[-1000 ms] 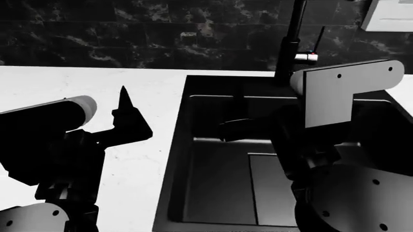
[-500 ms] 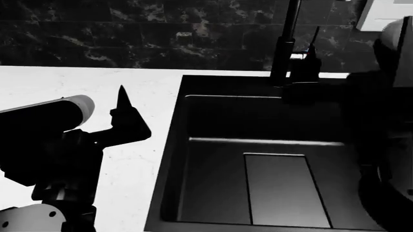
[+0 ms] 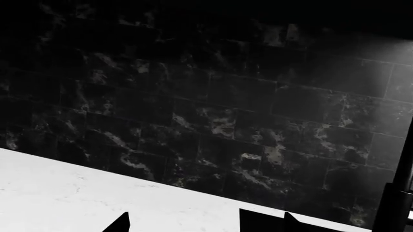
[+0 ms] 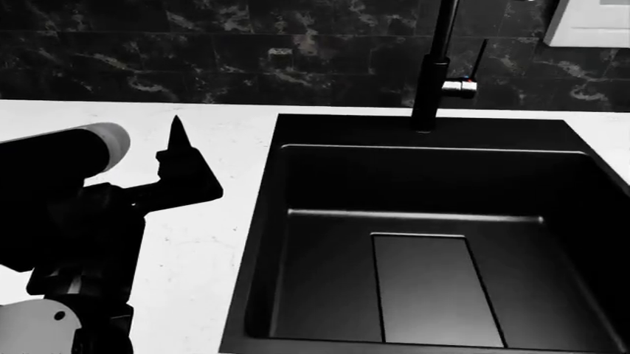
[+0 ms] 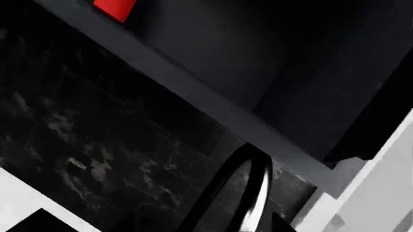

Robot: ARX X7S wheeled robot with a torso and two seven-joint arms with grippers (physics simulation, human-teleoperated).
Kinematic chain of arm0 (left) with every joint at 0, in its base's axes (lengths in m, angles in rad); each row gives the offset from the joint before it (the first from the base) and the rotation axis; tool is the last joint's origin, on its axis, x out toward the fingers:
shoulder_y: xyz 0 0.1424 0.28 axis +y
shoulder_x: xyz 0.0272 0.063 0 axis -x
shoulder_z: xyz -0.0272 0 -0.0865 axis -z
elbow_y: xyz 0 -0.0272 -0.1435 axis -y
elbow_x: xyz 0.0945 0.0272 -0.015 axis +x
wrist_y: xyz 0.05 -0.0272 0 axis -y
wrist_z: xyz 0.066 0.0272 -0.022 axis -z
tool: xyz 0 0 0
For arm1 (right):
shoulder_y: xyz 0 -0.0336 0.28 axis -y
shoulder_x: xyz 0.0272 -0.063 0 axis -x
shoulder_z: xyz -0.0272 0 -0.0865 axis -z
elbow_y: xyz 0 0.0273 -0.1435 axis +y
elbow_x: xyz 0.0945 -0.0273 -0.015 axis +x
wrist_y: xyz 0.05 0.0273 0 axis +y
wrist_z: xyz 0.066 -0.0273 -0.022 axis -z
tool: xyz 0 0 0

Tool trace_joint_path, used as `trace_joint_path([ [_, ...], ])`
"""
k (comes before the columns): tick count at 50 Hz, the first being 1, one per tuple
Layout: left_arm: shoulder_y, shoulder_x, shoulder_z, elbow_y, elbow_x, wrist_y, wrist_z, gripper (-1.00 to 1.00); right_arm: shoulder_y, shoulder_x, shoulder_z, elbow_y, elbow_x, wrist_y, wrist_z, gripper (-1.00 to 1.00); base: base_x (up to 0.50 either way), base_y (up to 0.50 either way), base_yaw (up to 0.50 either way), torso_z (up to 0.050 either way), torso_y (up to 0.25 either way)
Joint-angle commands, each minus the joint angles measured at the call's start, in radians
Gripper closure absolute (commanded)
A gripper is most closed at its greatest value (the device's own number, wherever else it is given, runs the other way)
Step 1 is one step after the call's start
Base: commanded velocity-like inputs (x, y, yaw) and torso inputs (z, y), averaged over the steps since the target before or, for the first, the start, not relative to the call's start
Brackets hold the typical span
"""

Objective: Pick and place the shaker into the drawer. Then close the cabinet.

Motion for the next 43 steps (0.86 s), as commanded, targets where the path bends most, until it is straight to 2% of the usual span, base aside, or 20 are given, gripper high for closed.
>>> trace_joint_path([
  [1, 0.001, 0.010, 0.002, -0.006, -0.021, 0.015, -0.005, -1.00, 0.336, -0.518, 0.284, 0.501, -1.668, -0.457, -1.062, -1.00, 0.00, 0.00, 0.00, 0.012, 0.018],
  [2, 0.003, 0.012, 0.002, -0.007, -0.020, 0.015, -0.005, -1.00, 0.336, -0.575, 0.348, 0.564, -1.818, -0.516, -1.124, -1.00, 0.00, 0.00, 0.00, 0.012, 0.021],
  [3, 0.004, 0.013, 0.001, -0.009, -0.019, 0.017, -0.005, -1.00, 0.337, -0.586, 0.347, 0.597, -1.836, -0.544, -1.119, -1.00, 0.00, 0.00, 0.00, 0.013, 0.020],
  [7, 0.027, -0.003, 0.002, -0.013, -0.006, 0.036, 0.004, -1.00, 0.337, -0.586, 0.262, 0.770, -1.592, -0.657, -1.020, -1.00, 0.00, 0.00, 0.00, 0.006, 0.018],
  [14, 0.097, -0.048, 0.013, -0.030, 0.029, 0.090, 0.022, -1.00, 0.337, -0.586, 0.130, 1.139, -1.351, -0.836, -0.910, -1.00, 0.00, 0.00, 0.00, 0.005, 0.008],
  [19, 0.143, -0.086, 0.018, -0.036, 0.050, 0.132, 0.023, -1.00, 0.337, -0.586, -0.071, 1.317, -1.122, -0.901, -0.847, -1.00, 0.00, 0.00, 0.00, 0.002, 0.000],
  [24, 0.181, -0.132, 0.018, -0.031, 0.065, 0.173, 0.016, -1.00, 0.337, -0.586, -0.207, 1.409, -0.943, -0.928, -0.793, -1.00, 0.00, 0.00, 0.00, 0.000, 0.000],
  [32, 0.226, -0.213, 0.021, -0.003, 0.086, 0.217, -0.011, -1.00, 0.337, -0.586, -0.207, 1.409, -0.943, -0.928, -0.793, -1.00, 0.00, 0.00, 0.00, 0.001, 0.000],
  [43, 0.182, -0.158, 0.009, 0.031, 0.071, 0.141, -0.042, -1.00, 0.337, -0.586, -0.207, 1.409, -0.943, -0.928, -0.793, -1.00, 0.00, 0.00, 0.00, 0.001, 0.000],
])
